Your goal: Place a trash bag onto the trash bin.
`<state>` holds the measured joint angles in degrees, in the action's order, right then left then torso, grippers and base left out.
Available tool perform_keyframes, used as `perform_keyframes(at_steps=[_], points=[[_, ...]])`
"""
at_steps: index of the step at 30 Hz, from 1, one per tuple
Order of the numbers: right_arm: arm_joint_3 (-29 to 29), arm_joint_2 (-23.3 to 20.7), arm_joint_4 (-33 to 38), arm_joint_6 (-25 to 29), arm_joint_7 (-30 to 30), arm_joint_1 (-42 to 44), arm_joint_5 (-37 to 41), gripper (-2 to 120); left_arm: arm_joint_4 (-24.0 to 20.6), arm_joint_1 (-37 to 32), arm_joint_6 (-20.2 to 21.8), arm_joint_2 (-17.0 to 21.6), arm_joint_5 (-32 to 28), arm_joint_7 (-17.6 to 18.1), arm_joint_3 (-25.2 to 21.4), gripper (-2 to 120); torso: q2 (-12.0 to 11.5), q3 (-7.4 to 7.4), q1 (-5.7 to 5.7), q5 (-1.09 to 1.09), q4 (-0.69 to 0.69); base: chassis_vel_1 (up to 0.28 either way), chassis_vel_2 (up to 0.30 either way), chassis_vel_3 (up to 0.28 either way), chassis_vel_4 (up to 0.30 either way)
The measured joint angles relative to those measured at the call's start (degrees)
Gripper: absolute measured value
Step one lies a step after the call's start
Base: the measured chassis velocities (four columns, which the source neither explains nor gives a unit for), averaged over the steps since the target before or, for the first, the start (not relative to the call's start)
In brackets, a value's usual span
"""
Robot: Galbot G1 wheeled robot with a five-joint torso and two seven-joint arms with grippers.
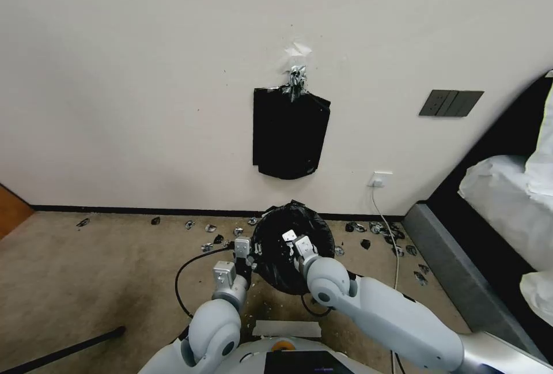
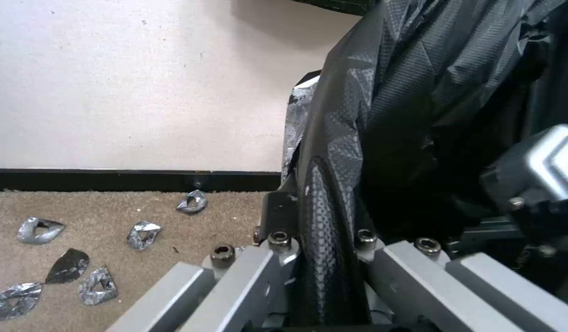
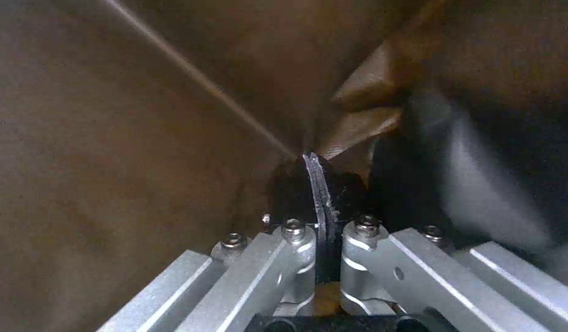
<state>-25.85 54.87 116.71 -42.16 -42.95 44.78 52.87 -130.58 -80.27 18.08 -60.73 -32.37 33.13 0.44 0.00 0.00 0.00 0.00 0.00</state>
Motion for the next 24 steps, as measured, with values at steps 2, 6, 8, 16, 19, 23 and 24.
perform_keyframes(at_steps=[2, 6, 8, 16, 19, 23, 24], points=[[-0.23, 0.17, -0.56, 0.02, 0.0, -0.12, -0.24, 0, -0.2, -0.11, 0.05, 0.09, -0.02, -0.07, -0.01, 0, 0.0, 0.0, 0.0, 0.0, 0.0, 0.0, 0.0, 0.0, 0.0], [-0.65, 0.2, -1.13, 0.04, -0.04, -0.53, -0.43, 0, -0.39, -0.44, 0.09, 0.1, -0.02, -0.16, -0.03, 0, 0.0, 0.0, 0.0, 0.0, 0.0, 0.0, 0.0, 0.0, 0.0], [-0.94, 0.2, -1.5, 0.05, -0.06, -0.78, -0.53, 0, -0.49, -0.74, 0.12, 0.08, -0.02, -0.24, -0.04, 0, 0.0, 0.0, 0.0, 0.0, 0.0, 0.0, 0.0, 0.0, 0.0], [-1.05, 0.52, -3.56, 0.1, 0.48, -1.39, -1.13, 0, -0.74, -1.29, 0.25, -0.1, 0.0, -0.51, -0.06, 0, 0.0, 0.0, 0.0, 0.0, 0.0, 0.0, 0.0, 0.0, 0.0], [-0.68, 0.72, -4.53, 0.12, 0.83, -1.12, -1.61, 0, -0.98, -1.58, 0.35, -0.26, 0.0, -0.58, -0.11, 0, 0.0, 0.0, 0.0, 0.0, 0.0, 0.0, 0.0, 0.0, 0.0], [-0.69, 0.76, -5.12, 0.13, 1.01, -0.97, -1.88, 0, -1.12, -1.83, 0.39, -0.25, 0.0, -0.66, -0.2, 0, 0.0, 0.0, 0.0, 0.0, 0.0, 0.0, 0.0, 0.0, 0.0], [-0.69, 0.79, -5.28, 0.13, 1.02, -0.96, -1.9, 0, -1.18, -1.86, 0.39, -0.23, 0.0, -0.69, -0.24, 0, 0.0, 0.0, 0.0, 0.0, 0.0, 0.0, 0.0, 0.0, 0.0]])
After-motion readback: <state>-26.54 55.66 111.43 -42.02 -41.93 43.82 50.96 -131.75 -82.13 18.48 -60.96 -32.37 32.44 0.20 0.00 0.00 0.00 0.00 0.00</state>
